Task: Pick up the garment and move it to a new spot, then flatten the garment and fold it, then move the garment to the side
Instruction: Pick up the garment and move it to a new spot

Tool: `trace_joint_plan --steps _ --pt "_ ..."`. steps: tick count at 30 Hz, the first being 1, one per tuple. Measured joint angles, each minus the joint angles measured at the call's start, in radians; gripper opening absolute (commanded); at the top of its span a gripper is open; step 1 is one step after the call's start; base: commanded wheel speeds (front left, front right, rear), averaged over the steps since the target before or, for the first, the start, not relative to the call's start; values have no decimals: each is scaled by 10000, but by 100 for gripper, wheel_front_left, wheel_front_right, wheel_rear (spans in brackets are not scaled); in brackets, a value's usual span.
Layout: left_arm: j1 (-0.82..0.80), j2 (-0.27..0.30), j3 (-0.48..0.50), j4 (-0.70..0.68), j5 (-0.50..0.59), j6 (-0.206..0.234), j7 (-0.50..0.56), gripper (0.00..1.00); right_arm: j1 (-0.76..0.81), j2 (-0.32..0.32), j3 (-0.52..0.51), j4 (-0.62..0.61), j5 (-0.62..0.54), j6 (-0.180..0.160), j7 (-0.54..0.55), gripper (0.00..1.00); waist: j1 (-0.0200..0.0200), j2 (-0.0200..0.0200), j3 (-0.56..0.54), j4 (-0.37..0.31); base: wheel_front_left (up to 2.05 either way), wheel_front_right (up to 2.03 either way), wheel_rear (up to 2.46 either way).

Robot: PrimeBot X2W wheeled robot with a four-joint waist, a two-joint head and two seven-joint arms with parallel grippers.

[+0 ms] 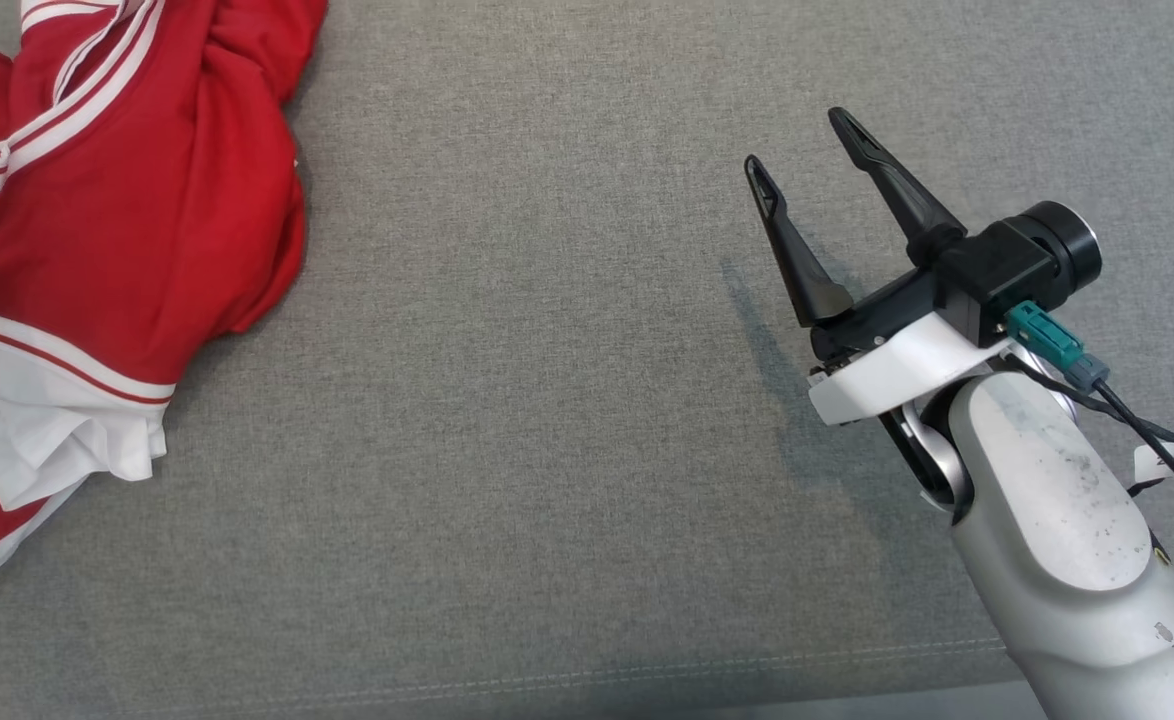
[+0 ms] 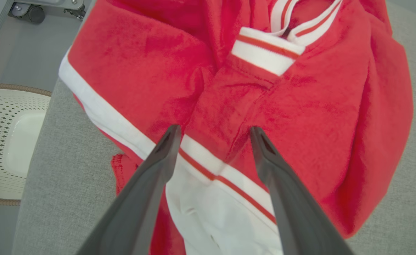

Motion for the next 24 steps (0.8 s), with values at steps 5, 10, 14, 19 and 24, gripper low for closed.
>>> trace_joint_plan --steps 5,10,14,19,24 --pt "-12 153 -113 98 148 -77 -132 100 -45 29 -17 6 10 0 0 100 0 0 89 -124 0 0 0" --pt "-15 142 -215 186 224 -84 -282 100 -106 96 -17 6 29 10 0 100 0 0 157 -282 0 0 0" --pt "-52 136 -405 230 408 -125 -366 99 -106 94 -130 10 73 10 0 100 0 0 192 -366 0 0 0" --pt "-59 176 -525 383 487 -151 -443 0 -105 119 -190 17 86 10 0 100 0 0 193 -429 0 0 0" --pt "-211 109 -621 272 412 -174 -454 0 -104 127 -245 36 86 12 0 100 0 0 175 -454 0 0 0"
